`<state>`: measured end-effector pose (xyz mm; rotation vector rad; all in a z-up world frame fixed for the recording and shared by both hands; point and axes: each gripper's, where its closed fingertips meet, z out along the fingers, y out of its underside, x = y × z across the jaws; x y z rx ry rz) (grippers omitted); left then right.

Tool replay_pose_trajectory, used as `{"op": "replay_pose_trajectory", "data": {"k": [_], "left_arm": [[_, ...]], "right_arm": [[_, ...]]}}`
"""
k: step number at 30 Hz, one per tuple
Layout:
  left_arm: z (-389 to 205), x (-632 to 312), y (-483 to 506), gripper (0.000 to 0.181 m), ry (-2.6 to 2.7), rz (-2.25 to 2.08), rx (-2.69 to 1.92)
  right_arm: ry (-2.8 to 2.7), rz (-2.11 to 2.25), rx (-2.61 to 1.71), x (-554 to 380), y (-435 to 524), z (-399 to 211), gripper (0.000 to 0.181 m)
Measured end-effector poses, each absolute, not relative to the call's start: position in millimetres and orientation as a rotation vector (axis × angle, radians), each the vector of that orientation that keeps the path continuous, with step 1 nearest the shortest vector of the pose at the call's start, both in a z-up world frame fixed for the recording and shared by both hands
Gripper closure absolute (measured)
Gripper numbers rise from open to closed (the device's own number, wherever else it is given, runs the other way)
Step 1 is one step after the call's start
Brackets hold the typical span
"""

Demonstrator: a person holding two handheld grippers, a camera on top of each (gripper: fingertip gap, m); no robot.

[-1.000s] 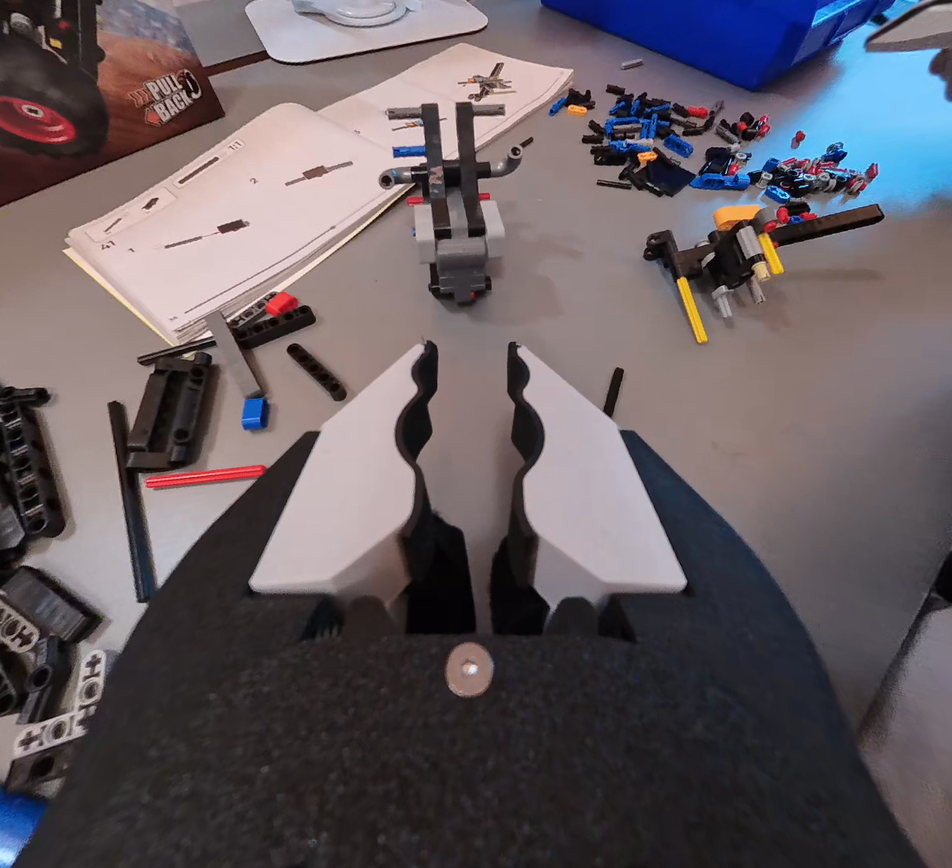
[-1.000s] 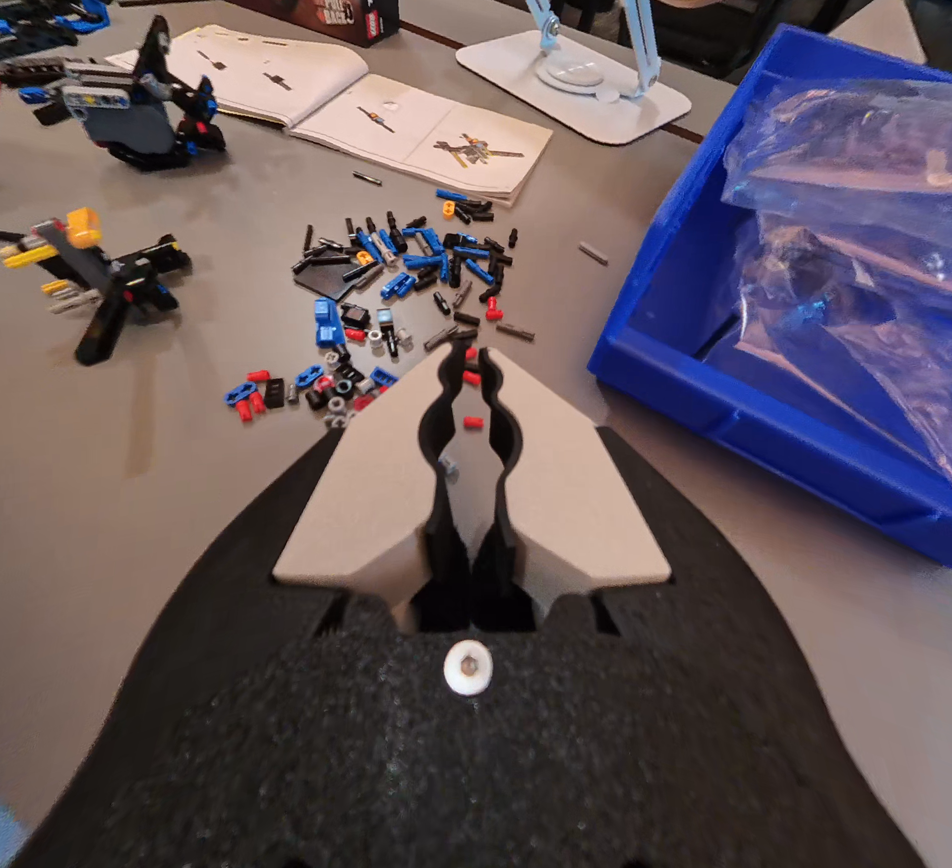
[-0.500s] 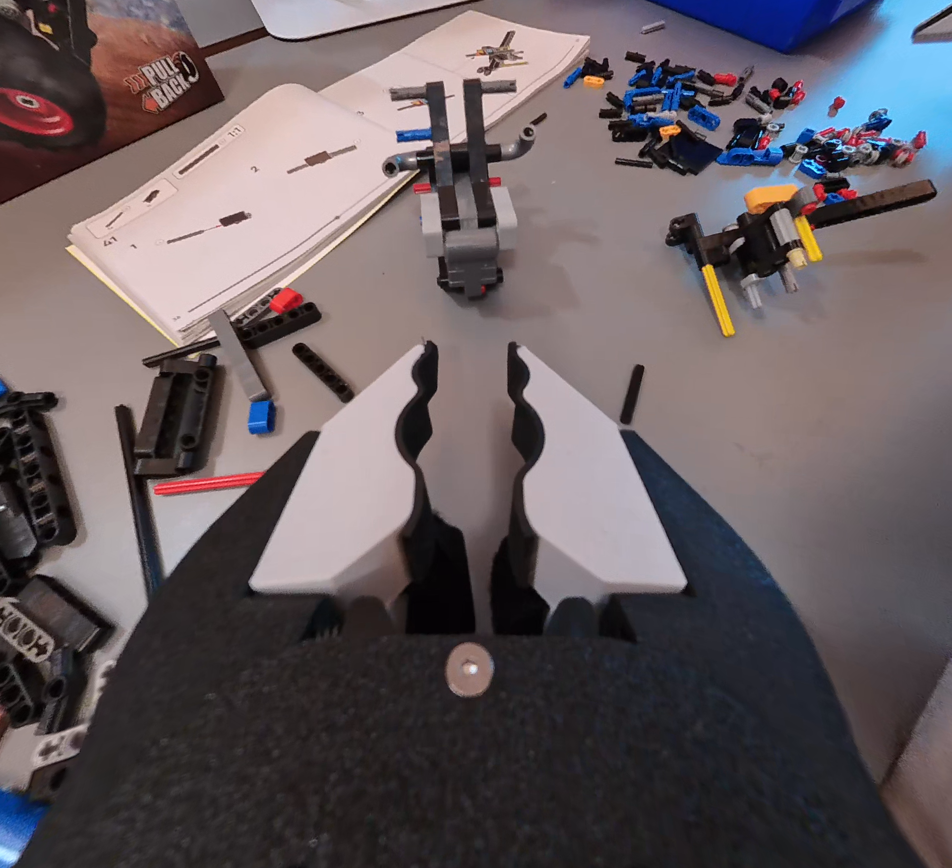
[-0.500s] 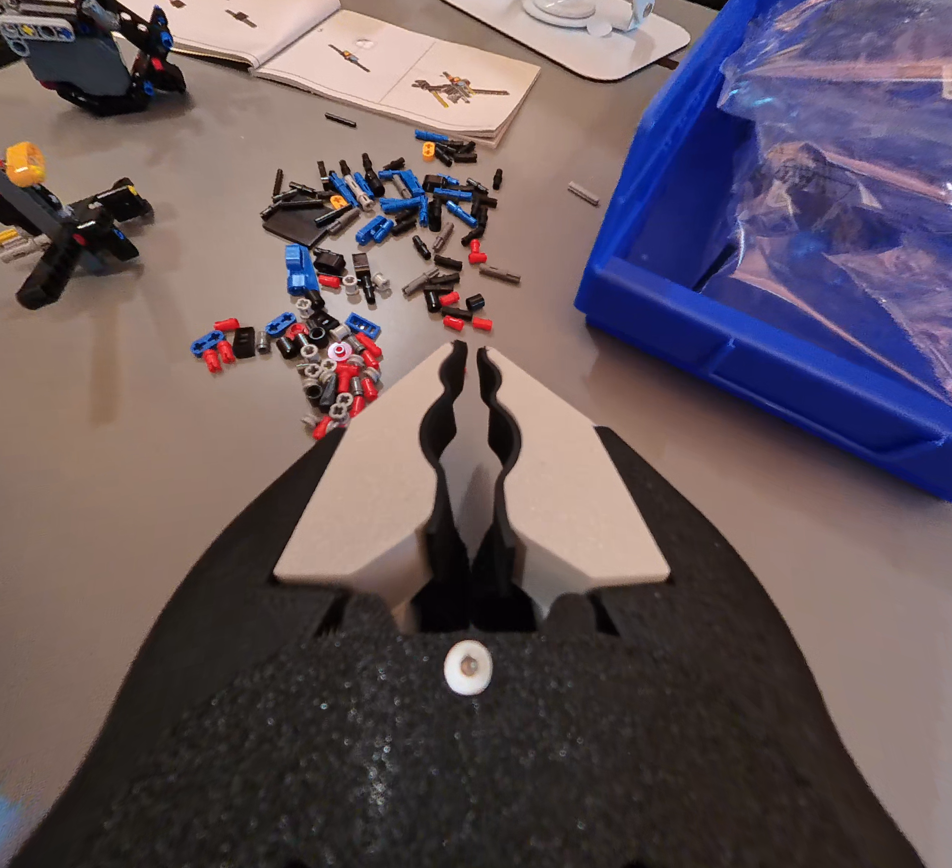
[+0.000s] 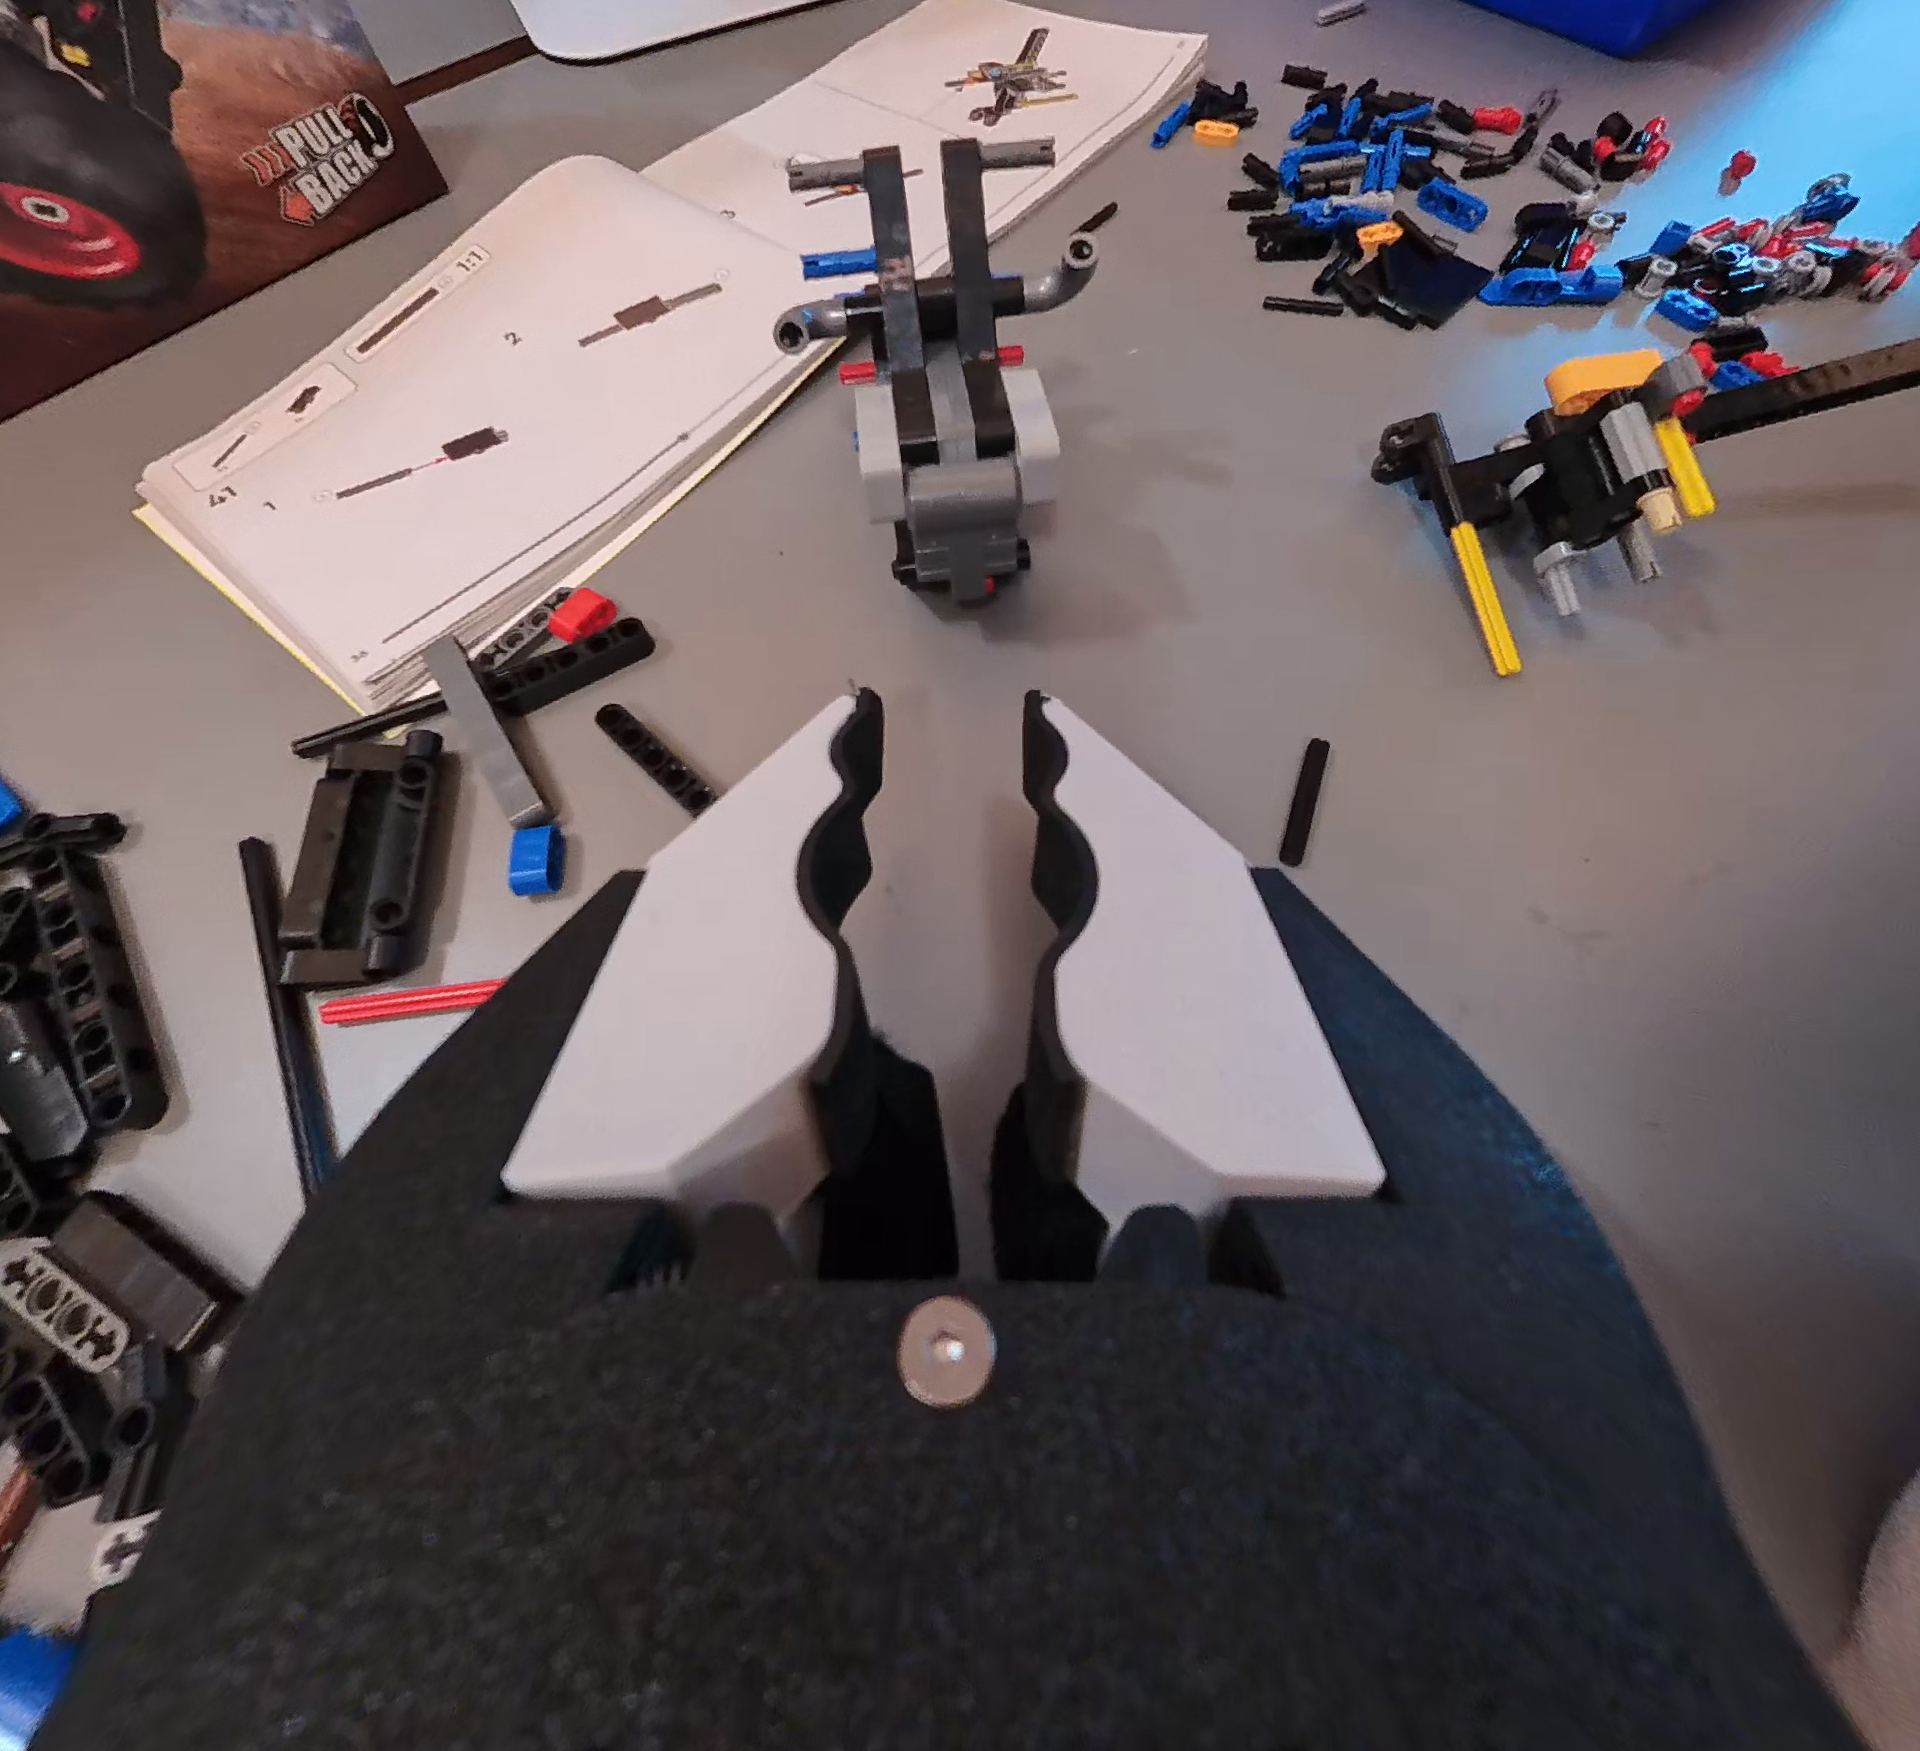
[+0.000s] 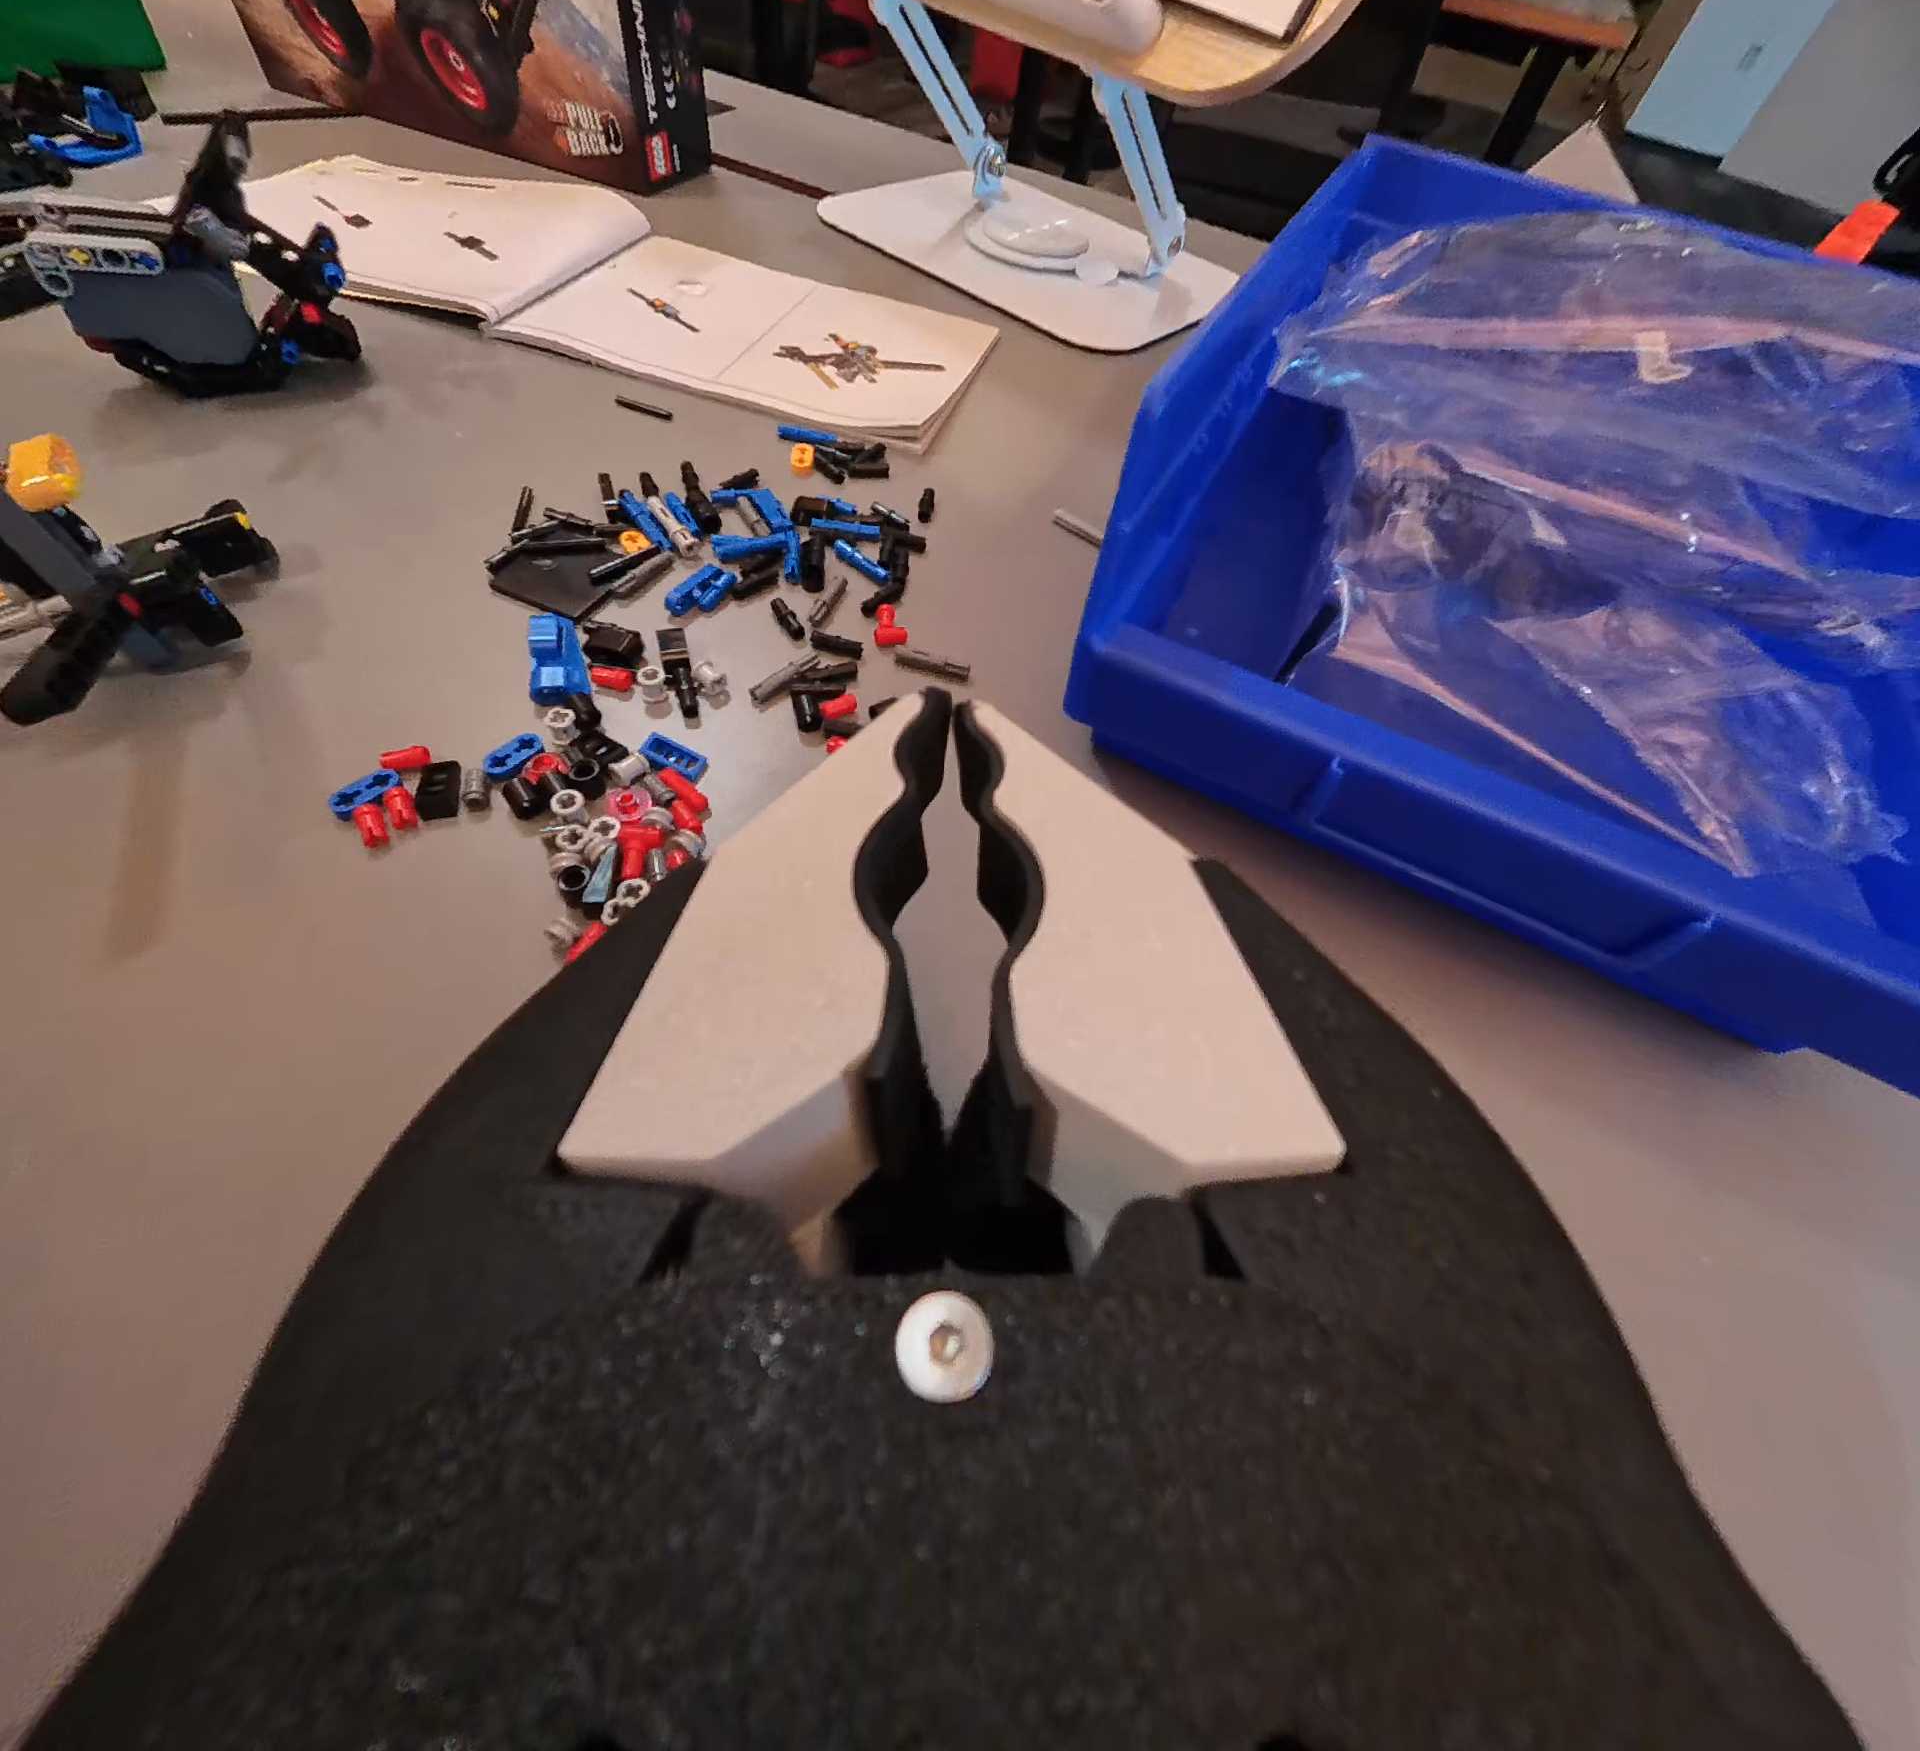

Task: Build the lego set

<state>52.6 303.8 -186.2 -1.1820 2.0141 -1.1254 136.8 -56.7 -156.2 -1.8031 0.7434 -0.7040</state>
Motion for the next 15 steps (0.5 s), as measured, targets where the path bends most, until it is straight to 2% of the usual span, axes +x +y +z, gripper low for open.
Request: {"op": "replay_pose_trajectory", "data": {"k": [9, 15], "left_arm": [[-176, 51, 306, 0.157, 1.952, -1.161, -1.145], [-143, 37, 331, 0.177, 1.682, -1.135, -1.024]], "right_arm": [[0.674, -0.676, -1.826, 134, -50, -157, 0.171], [0.687, -0.720, -1.814, 143, -53, -155, 0.166]]}}
